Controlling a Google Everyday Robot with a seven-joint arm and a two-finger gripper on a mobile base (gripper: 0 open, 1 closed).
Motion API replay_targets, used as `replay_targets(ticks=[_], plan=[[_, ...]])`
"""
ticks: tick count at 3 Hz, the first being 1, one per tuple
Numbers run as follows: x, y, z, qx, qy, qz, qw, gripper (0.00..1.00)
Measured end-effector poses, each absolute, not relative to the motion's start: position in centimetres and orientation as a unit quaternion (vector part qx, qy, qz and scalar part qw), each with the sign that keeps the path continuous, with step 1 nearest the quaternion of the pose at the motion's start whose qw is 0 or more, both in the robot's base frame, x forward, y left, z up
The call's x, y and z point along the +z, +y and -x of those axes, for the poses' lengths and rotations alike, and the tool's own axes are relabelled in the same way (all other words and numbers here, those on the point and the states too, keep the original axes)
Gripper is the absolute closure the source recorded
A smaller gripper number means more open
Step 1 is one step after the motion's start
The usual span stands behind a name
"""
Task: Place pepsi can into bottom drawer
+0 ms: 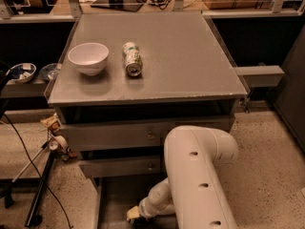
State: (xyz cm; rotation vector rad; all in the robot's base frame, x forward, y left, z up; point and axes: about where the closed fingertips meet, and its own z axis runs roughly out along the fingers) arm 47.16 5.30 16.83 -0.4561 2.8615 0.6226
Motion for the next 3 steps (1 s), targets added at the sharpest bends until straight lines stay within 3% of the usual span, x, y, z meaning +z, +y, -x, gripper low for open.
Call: replay_targets(ticks=[2,3], plan=[[15.72,6.37,-47.16,0.202,0.965,0.148,0.077,0.97],[15.72,6.37,-47.16,0.202,0.965,0.148,0.077,0.74]])
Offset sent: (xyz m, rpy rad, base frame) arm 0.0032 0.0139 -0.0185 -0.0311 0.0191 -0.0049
